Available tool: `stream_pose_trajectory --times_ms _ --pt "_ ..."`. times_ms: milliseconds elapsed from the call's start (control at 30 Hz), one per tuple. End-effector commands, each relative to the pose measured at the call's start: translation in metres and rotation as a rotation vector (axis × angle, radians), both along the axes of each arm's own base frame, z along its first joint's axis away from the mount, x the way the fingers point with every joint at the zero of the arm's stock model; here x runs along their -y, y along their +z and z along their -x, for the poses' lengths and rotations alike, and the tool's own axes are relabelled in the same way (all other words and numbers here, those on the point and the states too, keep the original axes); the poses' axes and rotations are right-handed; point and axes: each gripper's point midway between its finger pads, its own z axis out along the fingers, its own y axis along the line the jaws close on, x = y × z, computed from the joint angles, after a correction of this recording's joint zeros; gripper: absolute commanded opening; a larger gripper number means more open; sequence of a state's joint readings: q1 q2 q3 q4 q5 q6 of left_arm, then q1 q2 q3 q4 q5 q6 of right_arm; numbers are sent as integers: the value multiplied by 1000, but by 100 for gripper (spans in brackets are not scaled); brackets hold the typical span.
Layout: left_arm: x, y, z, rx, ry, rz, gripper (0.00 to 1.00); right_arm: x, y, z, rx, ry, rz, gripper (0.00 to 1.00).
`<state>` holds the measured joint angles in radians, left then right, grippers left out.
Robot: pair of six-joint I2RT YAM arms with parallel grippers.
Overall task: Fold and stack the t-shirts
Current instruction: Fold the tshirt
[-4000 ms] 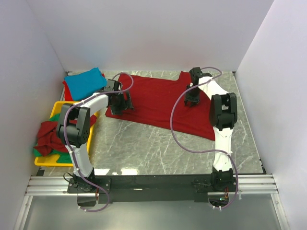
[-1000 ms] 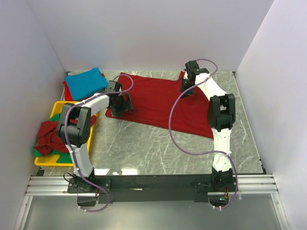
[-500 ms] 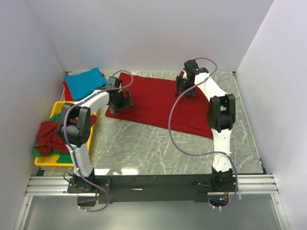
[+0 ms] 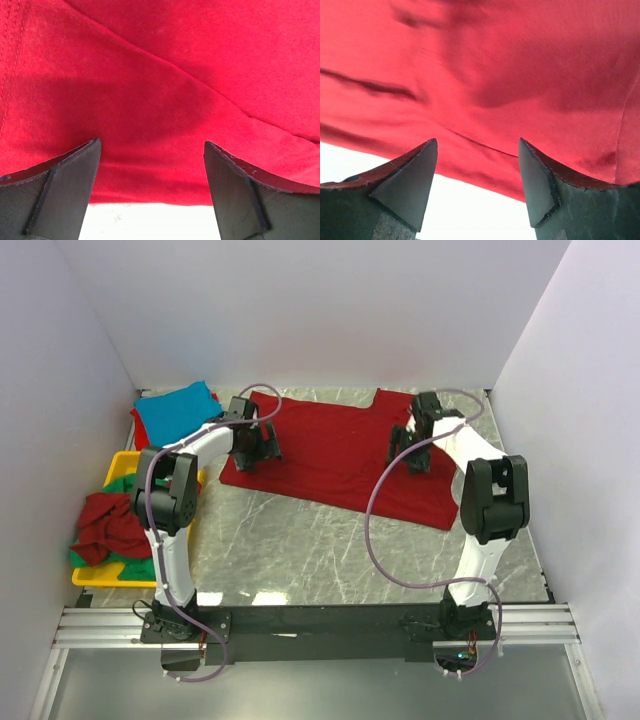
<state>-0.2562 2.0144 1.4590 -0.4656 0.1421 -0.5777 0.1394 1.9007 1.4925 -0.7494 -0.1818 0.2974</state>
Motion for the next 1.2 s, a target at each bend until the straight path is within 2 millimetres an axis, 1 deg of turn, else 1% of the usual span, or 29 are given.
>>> stream_pose_trajectory --times_ms 0,67,100,167,233,300,367,400,433,467,500,533,567,600,667,700,733,767,833,867,900,933,967,1000,1100,1167 --pt "-3 -3 -8 37 -32 9 89 5 -14 8 -17 -40 -58 73" --pt "-7 -7 -8 40 -33 4 90 11 -25 16 -48 -60 -54 73" --pt "-8 -12 -5 30 -33 1 89 14 -31 19 -66 -65 -49 73" --pt "-11 -16 -3 29 -32 -6 90 21 -40 26 -98 -88 -32 72" --pt "-15 -24 4 17 -26 -15 90 27 -49 31 -127 -108 -21 72" --pt "-18 -31 13 0 -21 -26 90 36 -60 40 -169 -141 -10 72" --pt "-22 -34 18 -10 -6 -36 89 45 -70 49 -201 -166 9 72" --pt "-25 -39 25 -27 -1 -46 89 51 -74 51 -216 -185 14 72" --pt "-27 -40 29 -34 5 -53 89 54 -79 55 -233 -192 20 72" --pt "-30 -36 30 -23 17 -67 89 58 -83 58 -248 -203 28 72" --pt "-33 -40 37 -39 20 -74 90 58 -84 59 -252 -203 32 72" --pt "-35 -39 41 -42 23 -81 90 67 -86 60 -261 -230 34 72" --pt "-35 -35 43 -35 22 -80 90 70 -89 61 -275 -235 39 72" --pt "-37 -39 50 -52 22 -85 90 73 -89 61 -275 -241 48 71" --pt "-35 -35 57 -54 14 -79 90 79 -89 61 -282 -248 50 72" --pt "-34 -38 65 -70 8 -78 89 82 -89 61 -283 -253 60 72" --pt "-32 -38 70 -74 6 -74 90 87 -88 59 -280 -264 65 72" --pt "-28 -33 74 -65 -1 -65 89 90 -87 60 -286 -265 72 71" --pt "-24 -37 89 -94 0 -48 90 96 -85 60 -284 -275 83 71" --pt "-21 -30 93 -81 -1 -37 90 100 -82 61 -284 -281 88 71" --pt "-21 -34 104 -102 3 -36 90 103 -81 62 -285 -288 91 71" --pt "-19 -34 109 -107 12 -25 90 106 -81 64 -290 -293 96 71" --pt "-16 -28 113 -98 13 -16 90 111 -80 66 -289 -304 96 71" --pt "-17 -34 125 -122 16 -14 90 114 -80 67 -290 -309 97 71" --pt "-11 -28 137 -123 12 18 90 124 -79 73 -297 -327 101 71" --pt "-9 -17 138 -99 -3 16 90 129 -76 74 -292 -332 104 71"
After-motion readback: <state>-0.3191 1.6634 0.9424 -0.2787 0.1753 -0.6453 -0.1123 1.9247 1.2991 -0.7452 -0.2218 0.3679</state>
